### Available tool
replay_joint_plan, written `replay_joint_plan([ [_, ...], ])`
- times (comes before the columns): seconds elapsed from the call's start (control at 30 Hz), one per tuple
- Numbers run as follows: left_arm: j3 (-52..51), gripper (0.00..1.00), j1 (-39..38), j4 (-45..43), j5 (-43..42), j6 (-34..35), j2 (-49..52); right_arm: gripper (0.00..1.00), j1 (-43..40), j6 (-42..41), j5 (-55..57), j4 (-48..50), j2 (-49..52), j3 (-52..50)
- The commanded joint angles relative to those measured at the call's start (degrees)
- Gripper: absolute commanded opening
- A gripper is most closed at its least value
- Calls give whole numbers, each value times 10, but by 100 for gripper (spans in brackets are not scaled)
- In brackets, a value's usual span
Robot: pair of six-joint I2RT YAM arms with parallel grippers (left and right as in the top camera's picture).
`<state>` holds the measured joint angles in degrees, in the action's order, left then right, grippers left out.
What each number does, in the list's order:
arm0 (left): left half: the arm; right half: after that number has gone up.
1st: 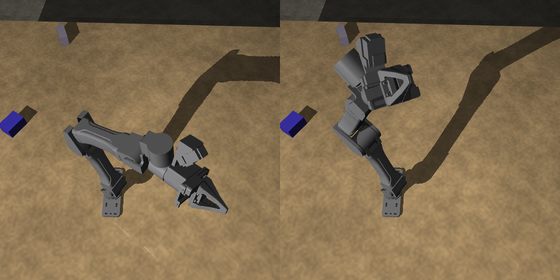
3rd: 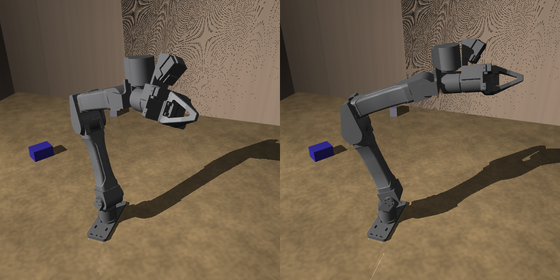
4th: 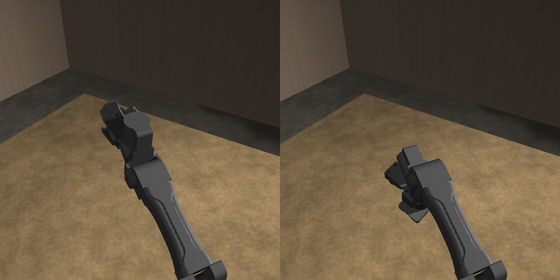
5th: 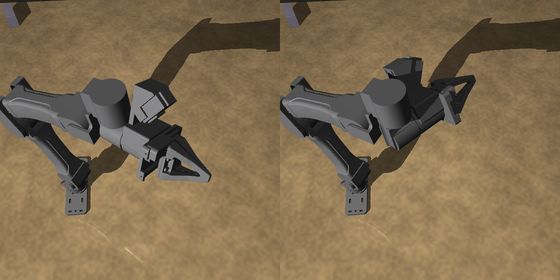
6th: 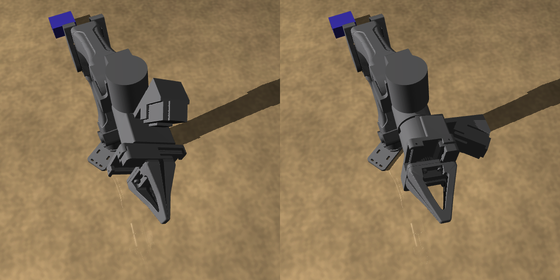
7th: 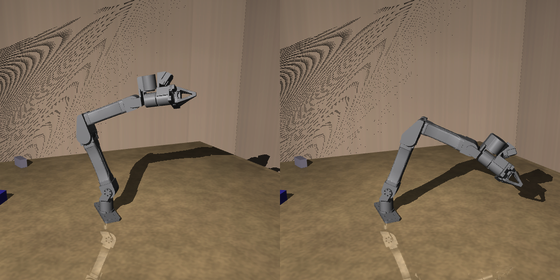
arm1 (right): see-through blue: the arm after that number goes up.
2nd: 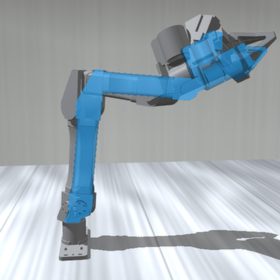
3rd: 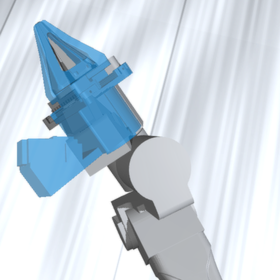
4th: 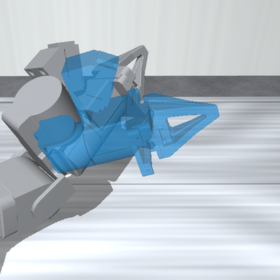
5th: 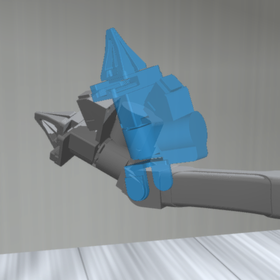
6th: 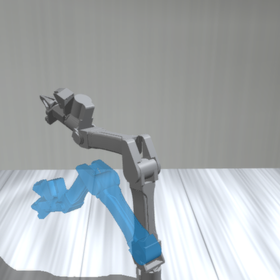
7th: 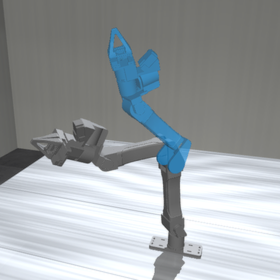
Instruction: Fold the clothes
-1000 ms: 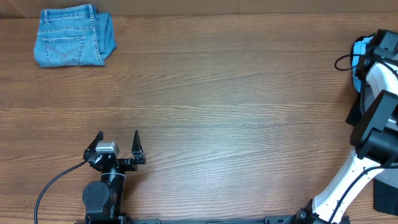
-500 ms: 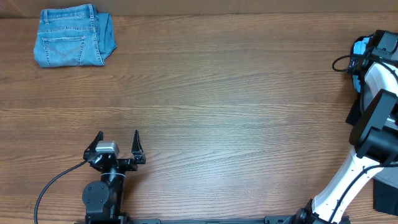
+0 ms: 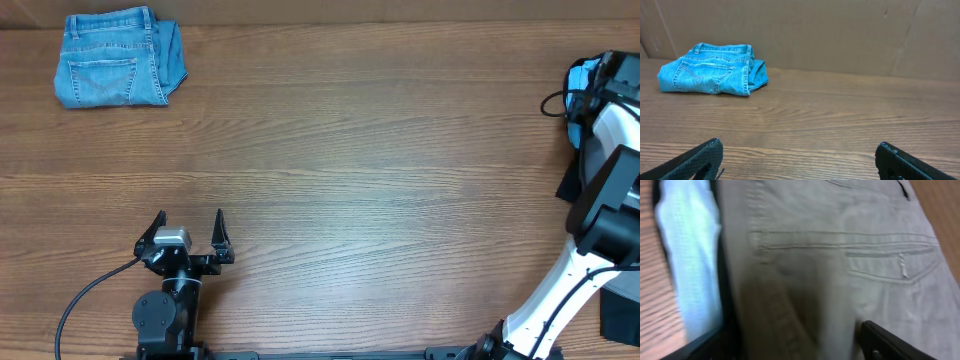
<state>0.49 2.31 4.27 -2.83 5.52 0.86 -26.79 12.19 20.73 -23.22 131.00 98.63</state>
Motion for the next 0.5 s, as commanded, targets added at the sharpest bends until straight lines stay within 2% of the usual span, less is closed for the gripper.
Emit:
replay_joint_plan([
  [0.0, -2, 100, 3, 0, -6, -13, -6, 77, -10, -4, -12, 0, 10, 8],
  [0.3, -2, 100, 3, 0, -6, -13, -6, 77, -10, -4, -16, 2, 11, 3],
  [0.37, -2, 100, 3, 0, -6, -13, -6, 86, -10, -1, -37, 2, 12, 3],
  [0.47, -2, 100, 3, 0, -6, -13, -6, 88, -10, -2, -55, 0, 13, 3],
])
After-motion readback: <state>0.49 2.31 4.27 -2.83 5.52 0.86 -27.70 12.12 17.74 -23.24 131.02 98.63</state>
